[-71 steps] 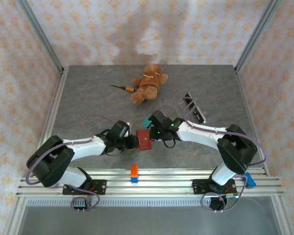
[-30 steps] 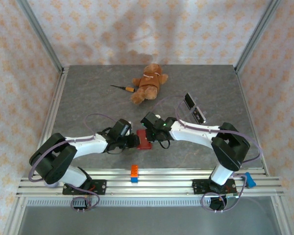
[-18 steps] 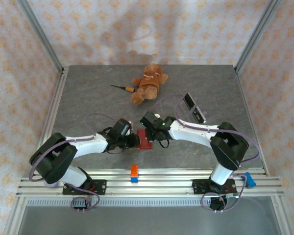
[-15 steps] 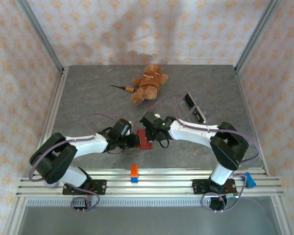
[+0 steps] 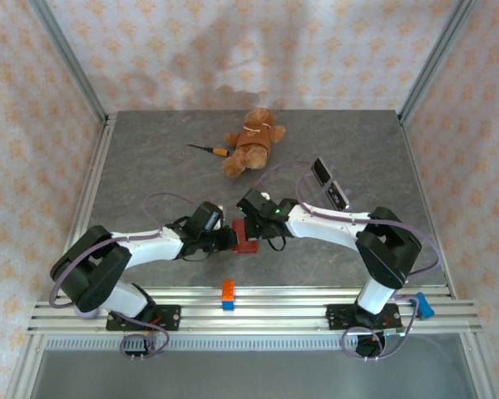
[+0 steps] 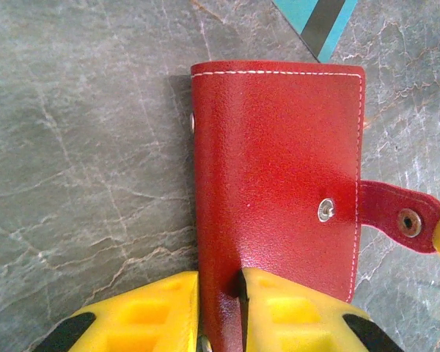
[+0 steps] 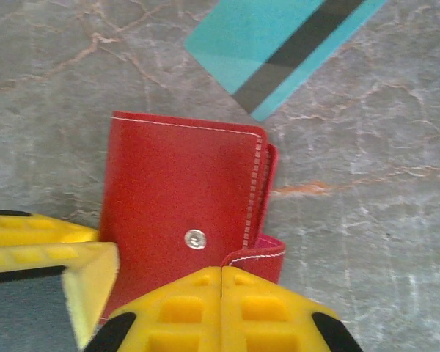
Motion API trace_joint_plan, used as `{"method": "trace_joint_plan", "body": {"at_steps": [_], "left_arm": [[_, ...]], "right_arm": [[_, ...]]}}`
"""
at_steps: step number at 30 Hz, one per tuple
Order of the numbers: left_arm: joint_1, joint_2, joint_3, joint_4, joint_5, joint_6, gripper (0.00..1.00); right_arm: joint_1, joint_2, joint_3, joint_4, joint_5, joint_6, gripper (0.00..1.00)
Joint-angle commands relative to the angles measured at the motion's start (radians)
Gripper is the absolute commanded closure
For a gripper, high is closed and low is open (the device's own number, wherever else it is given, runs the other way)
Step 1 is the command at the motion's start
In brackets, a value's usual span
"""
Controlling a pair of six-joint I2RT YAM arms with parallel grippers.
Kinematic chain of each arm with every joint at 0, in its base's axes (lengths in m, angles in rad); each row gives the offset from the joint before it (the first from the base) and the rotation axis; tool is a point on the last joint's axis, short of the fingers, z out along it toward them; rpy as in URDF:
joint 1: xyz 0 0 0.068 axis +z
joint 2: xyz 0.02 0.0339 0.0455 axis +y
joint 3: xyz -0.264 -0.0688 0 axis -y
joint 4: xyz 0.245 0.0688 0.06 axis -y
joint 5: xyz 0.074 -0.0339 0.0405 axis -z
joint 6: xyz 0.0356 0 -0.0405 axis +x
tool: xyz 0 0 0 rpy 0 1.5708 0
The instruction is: Put the credit cards into the card holder
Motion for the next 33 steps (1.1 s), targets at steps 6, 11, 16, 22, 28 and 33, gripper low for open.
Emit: {"method": "trace_joint_plan", "body": {"at_steps": [6,11,16,22,28,33], "left_arm": [[-0.004,0.004,-0.025,0.03,-0.017,-0.013,0.79],[-0.004,0.007,-0.028,0.038,-0.018,-0.017,0.79],[-0.003,0.016,-0.027,0.041,-0.015,-0.015,0.8],[-0.003,0.019,-0.027,0.044,-0.013,-0.018,0.8],[-0.002,0.018,-0.027,0.043,-0.015,-0.02,0.8],[-0.003,0.018,-0.028,0.042,-0.015,-0.02,0.8]], "right_arm": [[0.0,0.06,0.003,0.099,-0.066,0.015,1.0],[-0.019,0.072,-0.013,0.109,-0.084,0.031,1.0],[-0.027,0.069,-0.027,0.119,-0.093,0.029,1.0],[-0.033,0.062,-0.025,0.131,-0.119,0.033,1.0],[-0.036,0.077,-0.024,0.137,-0.132,0.033,1.0],[-0.037,0.086,-0.03,0.143,-0.124,0.032,1.0]]}}
